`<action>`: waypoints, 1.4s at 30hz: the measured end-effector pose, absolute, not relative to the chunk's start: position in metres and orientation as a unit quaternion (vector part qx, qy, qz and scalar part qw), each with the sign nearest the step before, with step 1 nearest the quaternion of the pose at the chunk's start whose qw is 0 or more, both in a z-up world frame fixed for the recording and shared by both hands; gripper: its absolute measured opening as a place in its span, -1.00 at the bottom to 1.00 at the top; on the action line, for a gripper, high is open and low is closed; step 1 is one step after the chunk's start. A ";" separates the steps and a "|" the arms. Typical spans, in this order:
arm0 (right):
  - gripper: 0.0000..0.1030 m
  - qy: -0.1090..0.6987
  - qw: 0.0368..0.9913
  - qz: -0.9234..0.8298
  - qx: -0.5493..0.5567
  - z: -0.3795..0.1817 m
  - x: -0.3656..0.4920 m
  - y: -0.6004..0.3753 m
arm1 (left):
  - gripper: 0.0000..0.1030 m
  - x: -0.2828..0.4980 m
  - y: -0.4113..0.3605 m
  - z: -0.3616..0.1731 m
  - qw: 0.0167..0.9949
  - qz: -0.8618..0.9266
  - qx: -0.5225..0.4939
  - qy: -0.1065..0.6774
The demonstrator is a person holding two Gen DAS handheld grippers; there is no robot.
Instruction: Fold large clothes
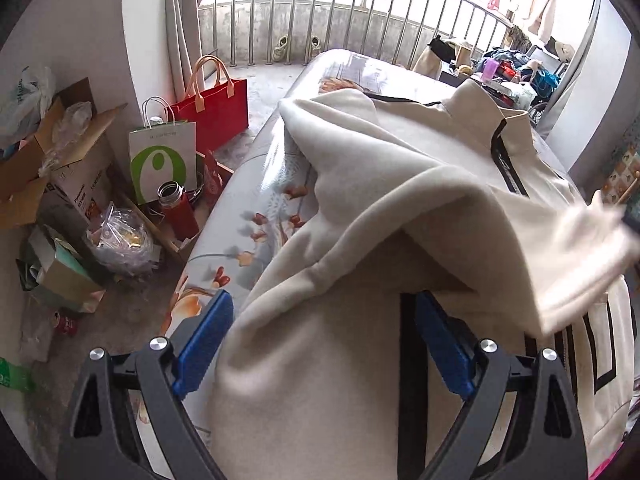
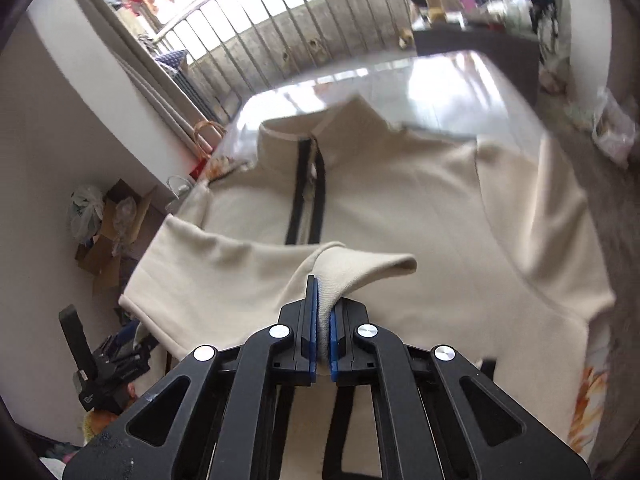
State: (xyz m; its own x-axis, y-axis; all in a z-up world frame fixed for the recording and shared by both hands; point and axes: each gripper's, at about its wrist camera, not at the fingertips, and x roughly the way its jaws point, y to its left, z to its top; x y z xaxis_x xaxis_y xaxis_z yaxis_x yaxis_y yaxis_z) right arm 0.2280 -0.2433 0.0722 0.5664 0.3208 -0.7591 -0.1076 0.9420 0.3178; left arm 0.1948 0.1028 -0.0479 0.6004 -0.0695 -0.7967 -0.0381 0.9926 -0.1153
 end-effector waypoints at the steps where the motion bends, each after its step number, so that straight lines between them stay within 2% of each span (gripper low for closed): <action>1: -0.95 0.420 0.893 0.129 0.099 0.091 0.230 -0.239 | 0.74 0.195 0.102 -0.048 0.893 -0.008 -0.054 0.447; 4: -0.94 0.359 0.921 0.134 0.069 0.126 0.232 -0.242 | 0.74 0.195 0.099 -0.049 0.893 -0.004 -0.047 0.447; 6: -0.94 0.346 0.929 0.117 0.055 0.128 0.236 -0.256 | 0.74 0.195 0.099 -0.049 0.893 -0.003 -0.046 0.447; 8: -0.94 0.369 0.921 0.099 0.071 0.109 0.247 -0.280 | 0.74 0.196 0.100 -0.049 0.893 0.003 -0.046 0.448; 12: -0.94 0.471 0.875 0.063 0.095 0.028 0.274 -0.318 | 0.74 0.198 0.100 -0.050 0.893 0.007 -0.046 0.449; 15: -0.90 0.500 0.855 0.059 0.125 -0.003 0.278 -0.334 | 0.74 0.198 0.099 -0.050 0.892 0.008 -0.040 0.450; 19: -0.82 0.482 0.863 0.056 0.140 0.003 0.277 -0.345 | 0.74 0.197 0.099 -0.050 0.893 0.007 -0.046 0.448; 22: -0.56 0.469 0.877 0.016 0.104 0.011 0.275 -0.352 | 0.75 0.197 0.101 -0.050 0.893 0.004 -0.053 0.446; 27: -0.54 0.451 0.888 0.017 0.088 0.026 0.259 -0.348 | 0.75 0.190 0.111 -0.043 0.895 -0.016 -0.089 0.437; 33: -0.45 0.443 0.894 0.068 0.013 0.028 0.256 -0.306 | 0.75 0.162 0.123 -0.011 0.912 -0.015 -0.092 0.400; 39: -0.40 0.514 0.856 0.057 -0.015 -0.019 0.271 -0.298 | 0.75 0.134 0.136 0.018 0.919 -0.007 -0.085 0.386; 42: -0.36 0.510 0.859 0.054 0.000 -0.003 0.266 -0.303 | 0.76 0.129 0.144 0.031 0.917 -0.013 -0.092 0.388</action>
